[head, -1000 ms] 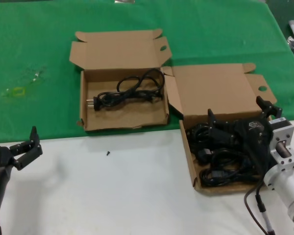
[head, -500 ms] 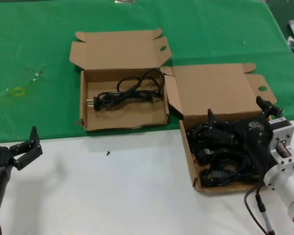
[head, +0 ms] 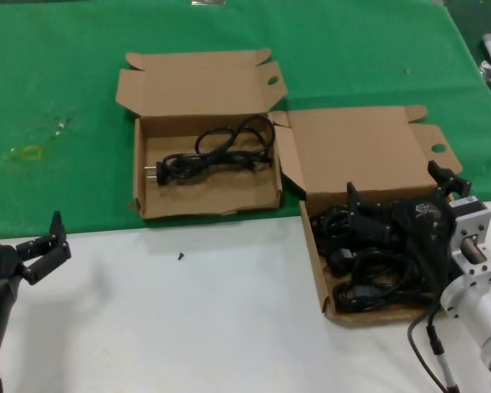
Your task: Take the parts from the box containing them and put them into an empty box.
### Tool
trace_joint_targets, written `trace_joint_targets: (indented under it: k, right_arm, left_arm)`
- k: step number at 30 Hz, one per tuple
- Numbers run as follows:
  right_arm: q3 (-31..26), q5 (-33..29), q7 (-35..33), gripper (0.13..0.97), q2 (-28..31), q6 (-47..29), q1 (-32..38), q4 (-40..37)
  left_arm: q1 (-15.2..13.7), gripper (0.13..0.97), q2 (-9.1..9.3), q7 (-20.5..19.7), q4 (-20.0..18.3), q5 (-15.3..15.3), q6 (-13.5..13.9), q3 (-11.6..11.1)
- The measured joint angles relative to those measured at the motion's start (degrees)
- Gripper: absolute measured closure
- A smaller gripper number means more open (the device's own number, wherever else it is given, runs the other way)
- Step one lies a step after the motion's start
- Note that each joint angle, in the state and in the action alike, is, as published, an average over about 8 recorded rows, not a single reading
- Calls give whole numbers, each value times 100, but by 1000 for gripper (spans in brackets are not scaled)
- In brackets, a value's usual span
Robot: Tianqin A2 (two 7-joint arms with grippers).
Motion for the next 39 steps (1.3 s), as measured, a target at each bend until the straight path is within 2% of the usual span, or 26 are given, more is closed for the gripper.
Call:
trace_joint_targets:
  k: [39]
  right_arm:
    - [0, 0, 0, 129, 0, 0, 0, 0]
  left_arm:
    - [0, 132, 0, 0, 0, 0, 0, 0]
